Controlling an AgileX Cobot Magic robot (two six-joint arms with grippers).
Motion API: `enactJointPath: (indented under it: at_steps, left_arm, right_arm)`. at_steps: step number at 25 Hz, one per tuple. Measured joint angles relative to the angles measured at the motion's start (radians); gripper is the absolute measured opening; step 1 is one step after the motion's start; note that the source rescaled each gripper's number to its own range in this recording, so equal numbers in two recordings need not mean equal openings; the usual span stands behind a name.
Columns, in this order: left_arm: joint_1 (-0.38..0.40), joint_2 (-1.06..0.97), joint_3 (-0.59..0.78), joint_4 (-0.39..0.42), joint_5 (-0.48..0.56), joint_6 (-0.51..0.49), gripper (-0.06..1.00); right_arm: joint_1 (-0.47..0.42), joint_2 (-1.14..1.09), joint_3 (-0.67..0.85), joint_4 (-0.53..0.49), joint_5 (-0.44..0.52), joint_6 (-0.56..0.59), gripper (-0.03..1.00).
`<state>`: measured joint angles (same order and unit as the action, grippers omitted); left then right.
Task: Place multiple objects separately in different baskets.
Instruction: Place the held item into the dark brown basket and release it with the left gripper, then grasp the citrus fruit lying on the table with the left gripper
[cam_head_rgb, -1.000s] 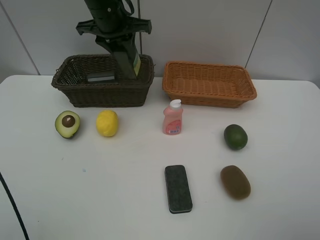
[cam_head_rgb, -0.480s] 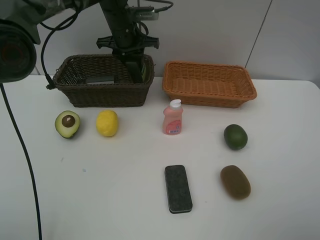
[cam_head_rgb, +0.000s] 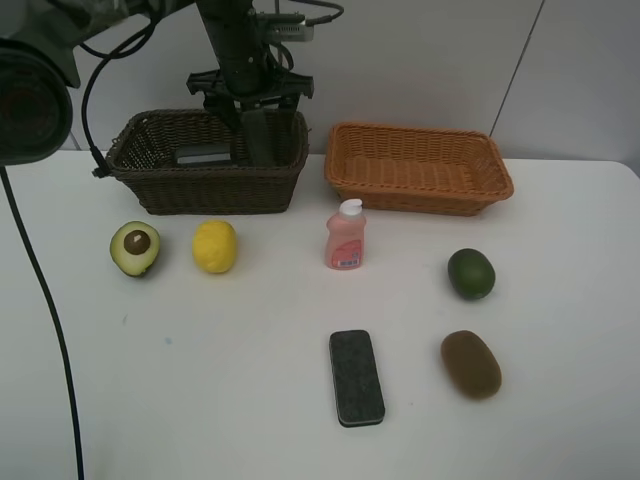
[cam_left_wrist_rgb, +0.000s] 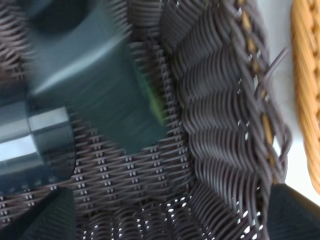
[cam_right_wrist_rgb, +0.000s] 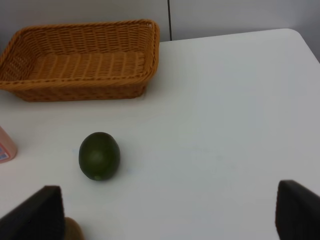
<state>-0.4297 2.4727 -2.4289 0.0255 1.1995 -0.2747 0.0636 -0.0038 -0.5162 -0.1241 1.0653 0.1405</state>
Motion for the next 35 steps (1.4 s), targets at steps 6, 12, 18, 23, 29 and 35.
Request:
enactJointPath:
  at_steps: [6, 12, 18, 23, 29, 35]
  left_arm:
    - [0.001, -0.066, -0.026, -0.087, 0.002, -0.017, 1.00]
    - [-0.006, -0.245, 0.117, -0.195, 0.002, -0.016, 1.00]
    - [-0.051, -0.514, 0.576, -0.220, -0.002, -0.024, 1.00]
    - [-0.034, -0.656, 0.977, -0.096, 0.001, -0.100, 1.00]
    - [-0.016, -0.643, 1.187, -0.075, -0.203, -0.106, 1.00]
    - [-0.016, -0.538, 1.196, -0.056, -0.369, -0.099, 1.00]
  right_arm:
    - [0.000, 0.000, 0.000, 0.000, 0.000, 0.000, 1.00]
    - [0.000, 0.000, 0.000, 0.001, 0.000, 0.000, 1.00]
    - [0.000, 0.000, 0.000, 0.001, 0.000, 0.000, 1.00]
    - [0.000, 0.000, 0.000, 0.001, 0.000, 0.000, 1.00]
    - [0.000, 0.000, 0.000, 0.001, 0.000, 0.000, 1.00]
    - [0.000, 0.000, 0.000, 0.001, 0.000, 0.000, 1.00]
